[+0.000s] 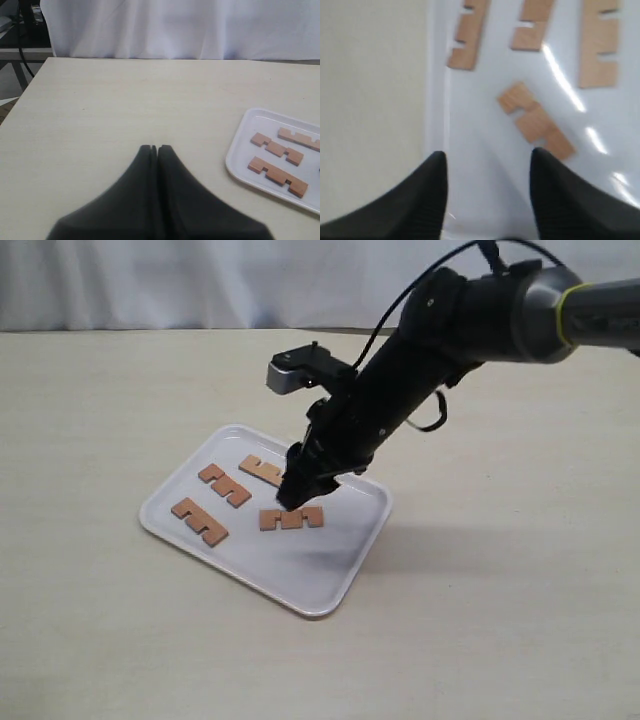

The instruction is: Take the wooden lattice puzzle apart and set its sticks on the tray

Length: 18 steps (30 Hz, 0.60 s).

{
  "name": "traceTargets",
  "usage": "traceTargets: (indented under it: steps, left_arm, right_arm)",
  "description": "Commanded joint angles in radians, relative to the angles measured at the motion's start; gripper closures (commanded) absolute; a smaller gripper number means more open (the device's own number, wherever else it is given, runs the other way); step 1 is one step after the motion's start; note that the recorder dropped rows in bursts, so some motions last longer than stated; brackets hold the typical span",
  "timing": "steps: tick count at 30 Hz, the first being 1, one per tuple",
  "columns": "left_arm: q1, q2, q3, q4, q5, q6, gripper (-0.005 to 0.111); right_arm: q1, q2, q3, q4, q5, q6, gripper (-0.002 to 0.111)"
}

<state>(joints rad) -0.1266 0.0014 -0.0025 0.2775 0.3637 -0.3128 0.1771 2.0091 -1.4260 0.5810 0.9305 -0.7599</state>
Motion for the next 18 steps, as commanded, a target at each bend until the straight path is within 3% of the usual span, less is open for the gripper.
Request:
traceTargets:
  steps: [1,2,5,12,18]
  left_arm:
    - [-0.006,-0.001,0.002,-0.001,-0.01,-0.003,0.107]
    - [-0.006,-0.001,0.002,0.001,-0.01,-0.003,0.107]
    - [-0.006,-0.001,0.002,0.001,-0.005,-0.003,0.107]
    - [-0.006,-0.001,0.002,0.001,-0.005,-0.003,0.107]
    - [-0.006,-0.001,0.002,0.001,-0.005,-0.003,0.107]
  right_arm:
    - [-0.002,-0.042,-0.02,-0.533,0.033,0.372,0.092]
    - [-0.002,-0.044,-0.02,-0.641,0.059,0.456,0.102]
    - [-0.006,-0.058,-0.02,-0.72,0.158,0.52,0.104]
    - [-0.152,-0.17,0.043,-0.464,0.17,0.458,0.104]
    - [-0.322,-0.385,0.227,-0.432,0.047,0.56,0.104]
